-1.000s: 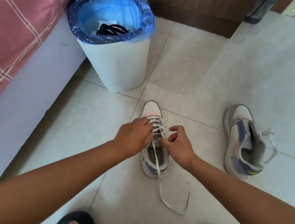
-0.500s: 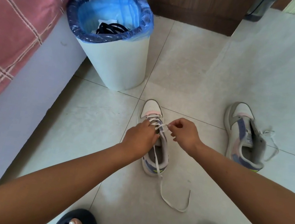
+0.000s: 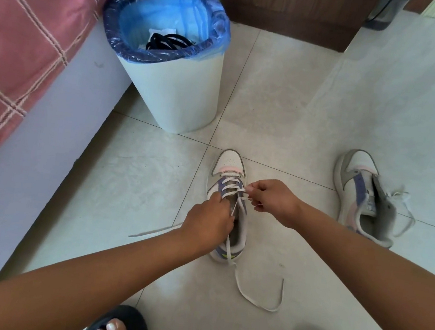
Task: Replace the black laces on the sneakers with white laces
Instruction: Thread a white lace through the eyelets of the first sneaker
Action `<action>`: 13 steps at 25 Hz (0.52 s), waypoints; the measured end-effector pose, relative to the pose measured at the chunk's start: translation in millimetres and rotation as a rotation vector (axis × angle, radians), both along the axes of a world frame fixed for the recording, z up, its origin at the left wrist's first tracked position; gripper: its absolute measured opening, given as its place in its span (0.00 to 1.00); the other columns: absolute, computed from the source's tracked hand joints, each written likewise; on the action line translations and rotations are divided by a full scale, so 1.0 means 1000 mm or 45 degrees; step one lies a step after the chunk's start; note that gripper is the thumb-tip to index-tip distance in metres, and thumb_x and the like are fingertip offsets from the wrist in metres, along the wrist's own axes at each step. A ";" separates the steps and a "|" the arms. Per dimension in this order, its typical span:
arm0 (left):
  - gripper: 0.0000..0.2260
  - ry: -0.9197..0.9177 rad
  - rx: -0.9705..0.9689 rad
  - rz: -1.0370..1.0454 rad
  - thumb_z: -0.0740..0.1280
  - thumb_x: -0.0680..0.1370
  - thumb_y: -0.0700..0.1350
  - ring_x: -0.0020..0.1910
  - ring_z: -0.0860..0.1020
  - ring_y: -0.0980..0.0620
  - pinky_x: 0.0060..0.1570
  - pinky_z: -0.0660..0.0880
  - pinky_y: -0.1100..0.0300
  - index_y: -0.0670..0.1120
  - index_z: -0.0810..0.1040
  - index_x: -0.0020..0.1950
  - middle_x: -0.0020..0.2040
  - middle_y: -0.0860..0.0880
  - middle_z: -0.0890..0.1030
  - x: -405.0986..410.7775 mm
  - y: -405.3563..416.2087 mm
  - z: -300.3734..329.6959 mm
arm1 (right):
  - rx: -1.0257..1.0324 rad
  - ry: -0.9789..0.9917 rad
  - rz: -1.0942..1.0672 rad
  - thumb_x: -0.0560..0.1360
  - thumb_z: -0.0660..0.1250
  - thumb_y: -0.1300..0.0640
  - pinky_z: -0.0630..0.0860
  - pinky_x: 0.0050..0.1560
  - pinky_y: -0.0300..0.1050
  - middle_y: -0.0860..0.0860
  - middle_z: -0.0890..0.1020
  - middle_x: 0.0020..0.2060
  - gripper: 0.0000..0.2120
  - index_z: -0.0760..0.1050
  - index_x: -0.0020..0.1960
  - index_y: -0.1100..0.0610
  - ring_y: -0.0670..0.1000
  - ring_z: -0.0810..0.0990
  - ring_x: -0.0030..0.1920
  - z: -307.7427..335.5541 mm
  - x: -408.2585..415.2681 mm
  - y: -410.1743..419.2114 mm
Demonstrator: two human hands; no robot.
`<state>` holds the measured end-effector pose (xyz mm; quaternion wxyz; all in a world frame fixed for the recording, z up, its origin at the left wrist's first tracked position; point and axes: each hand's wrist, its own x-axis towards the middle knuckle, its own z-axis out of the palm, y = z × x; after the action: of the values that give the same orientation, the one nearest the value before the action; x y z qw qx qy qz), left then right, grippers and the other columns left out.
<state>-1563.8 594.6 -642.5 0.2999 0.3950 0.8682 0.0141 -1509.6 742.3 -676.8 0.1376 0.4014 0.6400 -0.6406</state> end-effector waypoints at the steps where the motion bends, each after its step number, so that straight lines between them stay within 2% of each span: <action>1: 0.13 -0.015 0.004 0.005 0.56 0.82 0.48 0.51 0.75 0.43 0.47 0.69 0.55 0.41 0.72 0.59 0.59 0.44 0.71 0.000 -0.001 0.000 | -0.180 0.000 -0.082 0.79 0.63 0.63 0.71 0.36 0.37 0.52 0.74 0.34 0.05 0.76 0.45 0.60 0.46 0.71 0.33 0.002 0.000 0.000; 2: 0.12 -0.046 0.024 0.027 0.56 0.81 0.47 0.51 0.75 0.44 0.47 0.69 0.55 0.41 0.73 0.58 0.58 0.44 0.71 -0.001 -0.002 -0.001 | -0.280 -0.001 -0.141 0.78 0.62 0.64 0.71 0.36 0.37 0.52 0.75 0.35 0.05 0.76 0.47 0.60 0.47 0.72 0.33 0.002 0.001 0.001; 3: 0.11 -0.098 0.060 0.075 0.57 0.81 0.47 0.50 0.75 0.44 0.47 0.70 0.55 0.42 0.74 0.54 0.56 0.44 0.72 -0.001 -0.002 -0.001 | -0.271 -0.011 -0.159 0.78 0.63 0.65 0.71 0.36 0.37 0.52 0.76 0.36 0.05 0.76 0.50 0.60 0.47 0.73 0.34 0.001 0.002 0.002; 4: 0.10 -0.170 0.103 0.143 0.58 0.80 0.47 0.47 0.75 0.45 0.45 0.70 0.55 0.42 0.74 0.48 0.53 0.43 0.72 -0.002 -0.002 -0.002 | -0.190 -0.028 -0.153 0.77 0.64 0.64 0.72 0.37 0.37 0.53 0.77 0.38 0.05 0.76 0.52 0.60 0.48 0.74 0.37 0.001 0.003 0.001; 6: 0.13 -0.293 0.166 0.261 0.59 0.79 0.45 0.38 0.73 0.47 0.35 0.67 0.59 0.44 0.68 0.35 0.41 0.44 0.71 -0.005 -0.003 -0.004 | 0.067 -0.060 -0.121 0.76 0.66 0.61 0.74 0.38 0.39 0.53 0.78 0.42 0.08 0.75 0.55 0.59 0.49 0.75 0.41 0.000 0.008 -0.003; 8: 0.17 -0.340 0.188 0.303 0.59 0.78 0.44 0.32 0.68 0.50 0.29 0.61 0.61 0.47 0.62 0.29 0.34 0.48 0.66 -0.006 -0.003 -0.005 | 0.271 -0.048 -0.048 0.76 0.67 0.56 0.75 0.40 0.42 0.53 0.77 0.42 0.07 0.75 0.51 0.59 0.50 0.75 0.42 0.000 0.014 -0.012; 10: 0.18 -0.351 0.194 0.312 0.59 0.78 0.45 0.31 0.66 0.52 0.28 0.60 0.62 0.47 0.61 0.29 0.34 0.48 0.64 -0.007 -0.004 -0.007 | 0.362 -0.064 -0.008 0.76 0.67 0.53 0.75 0.41 0.46 0.55 0.77 0.39 0.13 0.76 0.47 0.64 0.51 0.75 0.39 -0.003 0.018 -0.020; 11: 0.18 -0.349 0.192 0.309 0.59 0.79 0.45 0.31 0.66 0.52 0.28 0.60 0.62 0.47 0.62 0.29 0.35 0.48 0.65 -0.007 -0.004 -0.007 | 0.314 -0.080 -0.079 0.76 0.67 0.53 0.74 0.39 0.45 0.56 0.76 0.37 0.16 0.76 0.47 0.69 0.51 0.75 0.37 -0.005 0.018 -0.021; 13: 0.18 -0.342 0.193 0.307 0.59 0.79 0.45 0.32 0.68 0.50 0.31 0.61 0.60 0.47 0.62 0.29 0.39 0.45 0.67 -0.006 -0.004 -0.008 | 0.117 -0.098 -0.276 0.77 0.66 0.58 0.72 0.36 0.40 0.56 0.76 0.36 0.13 0.77 0.47 0.69 0.49 0.74 0.34 -0.003 0.014 -0.021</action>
<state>-1569.6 591.0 -650.9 0.3788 0.3042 0.8578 0.1678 -1495.2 721.6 -679.9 0.0734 0.4984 0.6158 -0.6059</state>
